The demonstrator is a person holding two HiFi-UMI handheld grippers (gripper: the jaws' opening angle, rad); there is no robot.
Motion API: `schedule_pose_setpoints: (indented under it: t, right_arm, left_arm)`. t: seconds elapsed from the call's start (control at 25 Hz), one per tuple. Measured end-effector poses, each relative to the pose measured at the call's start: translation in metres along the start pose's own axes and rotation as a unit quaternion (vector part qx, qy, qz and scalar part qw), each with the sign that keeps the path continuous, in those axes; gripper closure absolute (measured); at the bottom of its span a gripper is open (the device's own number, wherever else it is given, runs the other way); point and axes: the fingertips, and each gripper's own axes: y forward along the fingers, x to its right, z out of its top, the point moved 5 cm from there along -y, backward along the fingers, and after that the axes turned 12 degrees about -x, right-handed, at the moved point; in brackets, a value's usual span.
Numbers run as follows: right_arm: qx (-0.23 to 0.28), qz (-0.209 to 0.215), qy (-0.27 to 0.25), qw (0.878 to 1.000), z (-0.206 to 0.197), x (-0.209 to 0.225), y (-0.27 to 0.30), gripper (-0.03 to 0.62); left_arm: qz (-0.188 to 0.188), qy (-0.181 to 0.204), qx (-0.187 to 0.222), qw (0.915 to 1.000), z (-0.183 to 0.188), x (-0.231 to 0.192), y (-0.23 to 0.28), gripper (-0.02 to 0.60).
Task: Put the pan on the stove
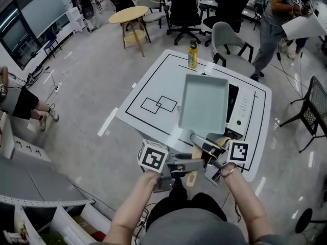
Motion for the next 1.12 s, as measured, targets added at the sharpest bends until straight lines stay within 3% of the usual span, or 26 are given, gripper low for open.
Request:
schedule_pose_setpoints:
  t: [0.4,1.12]
  right_arm:
    - [0.033,-0.018,0.012,0.999,0.029,0.018,0.005,0.418]
    - [0.040,-0.028,0.019,0.999,0.082,0.047,-0.014,0.418]
  left_arm:
    - [-0.018,-0.003,-0.031,0.9993,0.030,-0.024,-0.008,0.459]
    - [-0.021,-0.011,-0.042,0.9989,0.084,-0.050,0.013,0.457]
